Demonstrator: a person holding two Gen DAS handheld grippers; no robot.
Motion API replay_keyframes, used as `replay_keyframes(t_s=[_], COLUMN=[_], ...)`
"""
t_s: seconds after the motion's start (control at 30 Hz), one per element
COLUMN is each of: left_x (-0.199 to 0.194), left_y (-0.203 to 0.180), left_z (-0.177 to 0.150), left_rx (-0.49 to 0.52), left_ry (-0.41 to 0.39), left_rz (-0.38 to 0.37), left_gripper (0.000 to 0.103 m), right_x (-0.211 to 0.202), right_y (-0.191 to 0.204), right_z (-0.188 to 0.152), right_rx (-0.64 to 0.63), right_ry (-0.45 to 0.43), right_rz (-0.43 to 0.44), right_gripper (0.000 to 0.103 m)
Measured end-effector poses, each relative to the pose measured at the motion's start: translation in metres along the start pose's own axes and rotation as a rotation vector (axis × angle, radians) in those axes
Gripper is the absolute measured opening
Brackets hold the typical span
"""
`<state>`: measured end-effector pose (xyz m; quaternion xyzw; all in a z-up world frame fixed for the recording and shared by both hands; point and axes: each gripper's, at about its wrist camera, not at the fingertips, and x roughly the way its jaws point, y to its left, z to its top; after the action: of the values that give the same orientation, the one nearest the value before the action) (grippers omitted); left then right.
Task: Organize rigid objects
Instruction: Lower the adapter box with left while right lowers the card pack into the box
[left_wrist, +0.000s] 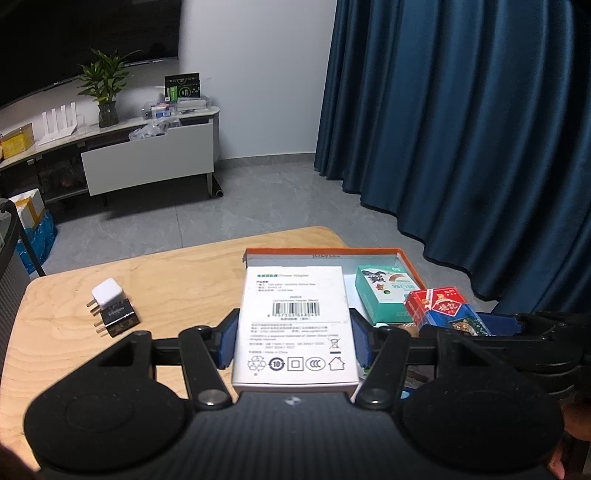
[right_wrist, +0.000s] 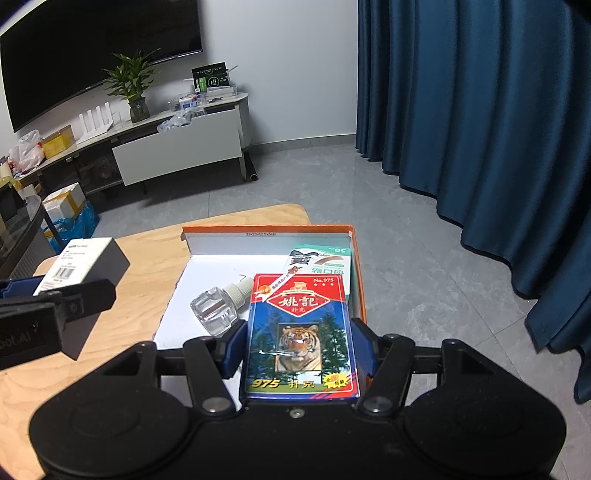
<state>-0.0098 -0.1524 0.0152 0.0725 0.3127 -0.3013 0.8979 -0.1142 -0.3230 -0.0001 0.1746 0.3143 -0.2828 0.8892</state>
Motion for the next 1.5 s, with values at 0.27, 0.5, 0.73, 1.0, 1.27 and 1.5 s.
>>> replay_keyframes(t_s=[0.27, 0.5, 0.73, 1.0, 1.27, 1.5], left_x=[0.007, 0.015, 0.019, 0.021, 0.023, 0.021], left_y=[0.001, -0.001, -0.002, -0.005, -0.006, -0.006], left_z=[-0.001, -0.003, -0.004, -0.005, -0.005, -0.005], left_rx=[-0.008, -0.015, -0.017, -0.022, -0.028, -0.034], left_ry=[0.020, 0.041, 0.050, 0.057, 0.060, 0.058], left_rz=[-0.005, -0.006, -0.006, -0.009, -0.009, -0.011], left_gripper=[0.060, 0.060, 0.060, 0.060, 0.060, 0.060], right_x=[0.013, 0.023, 0.031, 0.034, 0.036, 0.035], right_y=[-0.001, -0.004, -0.003, -0.002, 0.000, 0.004], right_z=[-0.001, 0.002, 0.004, 0.005, 0.005, 0.008], right_rx=[0.002, 0.004, -0.001, -0.011, -0.022, -0.029], right_ry=[0.026, 0.047, 0.058, 0.065, 0.069, 0.067], right_rz=[0.001, 0.000, -0.003, 0.002, 0.004, 0.002], right_gripper=[0.071, 0.071, 0.071, 0.071, 0.071, 0.071])
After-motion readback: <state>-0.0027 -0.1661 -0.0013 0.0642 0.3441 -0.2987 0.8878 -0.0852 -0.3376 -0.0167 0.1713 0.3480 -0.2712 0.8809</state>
